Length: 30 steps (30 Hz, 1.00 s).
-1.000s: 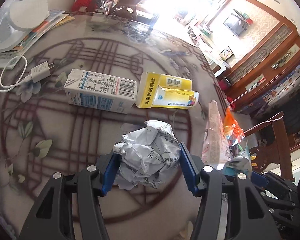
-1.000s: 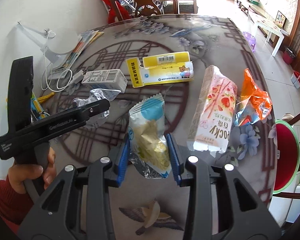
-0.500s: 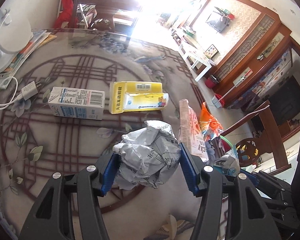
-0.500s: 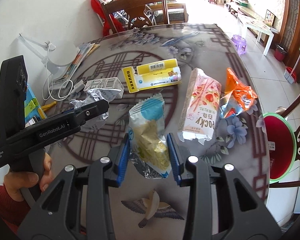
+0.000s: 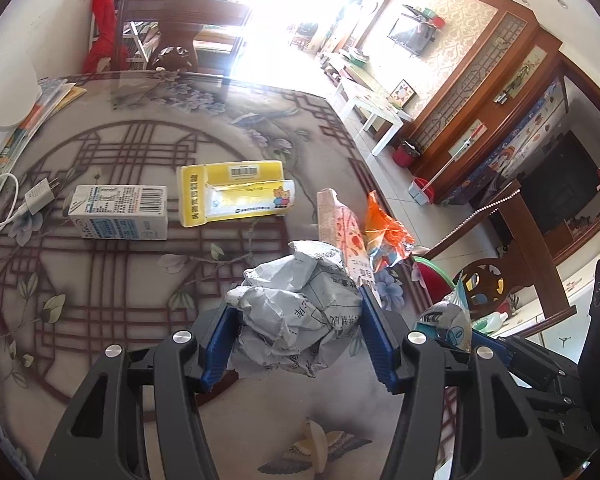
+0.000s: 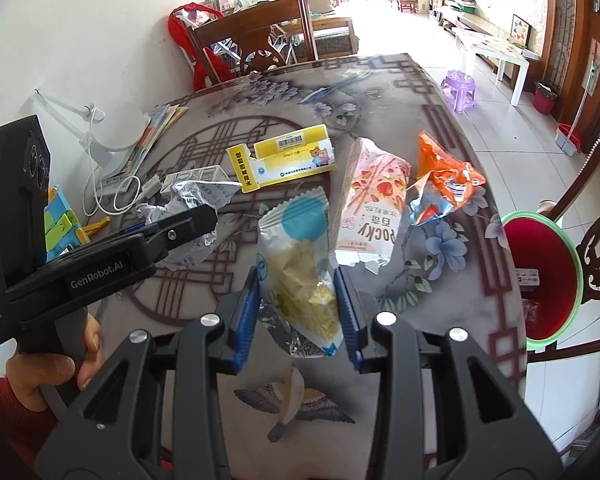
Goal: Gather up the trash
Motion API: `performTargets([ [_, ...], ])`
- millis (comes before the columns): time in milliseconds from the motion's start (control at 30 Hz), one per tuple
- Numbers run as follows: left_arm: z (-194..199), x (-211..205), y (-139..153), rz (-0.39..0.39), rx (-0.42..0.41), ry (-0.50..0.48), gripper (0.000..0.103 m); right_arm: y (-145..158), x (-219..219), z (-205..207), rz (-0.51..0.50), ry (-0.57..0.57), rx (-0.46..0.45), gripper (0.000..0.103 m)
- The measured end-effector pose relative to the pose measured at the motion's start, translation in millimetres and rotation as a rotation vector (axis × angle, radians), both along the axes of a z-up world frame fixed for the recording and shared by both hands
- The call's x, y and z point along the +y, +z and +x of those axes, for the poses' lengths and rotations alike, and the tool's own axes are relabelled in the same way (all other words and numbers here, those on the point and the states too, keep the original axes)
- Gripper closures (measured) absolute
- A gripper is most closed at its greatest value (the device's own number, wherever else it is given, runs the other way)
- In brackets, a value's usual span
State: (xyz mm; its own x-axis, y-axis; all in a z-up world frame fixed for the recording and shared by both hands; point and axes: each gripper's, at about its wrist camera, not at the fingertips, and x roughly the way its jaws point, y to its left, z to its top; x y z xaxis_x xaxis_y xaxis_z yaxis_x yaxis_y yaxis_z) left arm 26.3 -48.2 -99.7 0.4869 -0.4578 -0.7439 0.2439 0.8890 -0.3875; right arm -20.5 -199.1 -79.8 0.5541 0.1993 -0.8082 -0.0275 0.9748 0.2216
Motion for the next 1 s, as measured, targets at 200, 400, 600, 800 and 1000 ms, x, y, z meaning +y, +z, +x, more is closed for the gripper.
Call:
performTargets([
  [200, -0.9, -14.6, 0.3, -0.007, 0.004, -0.036, 0.048, 0.1, -12.5, -6.1, 0.0, -0.029, 0.004, 0.067],
  [400, -1.2, -28.3, 2.8, -0.016, 0.002, -0.063, 0.048, 0.6, -21.9, -8.4, -0.003, -0.047, 0.005, 0.067],
  [600, 1.1, -37.2, 4.8, -0.02, 0.002, -0.08, 0.048, -1.1, -27.7, -6.7, -0.006, -0.048, 0.014, 0.067],
  [800, 3.5, -44.9, 7.7, -0.016, 0.001, -0.095, 0.048, -4.4, -31.9, -4.2, -0.009, -0.05, 0.027, 0.067],
  [1000, 8.3, -54.4, 10.5, 0.007, -0.012, -0.101, 0.048, -6.2, -44.9, -4.4, -0.005, -0.074, 0.031, 0.067],
])
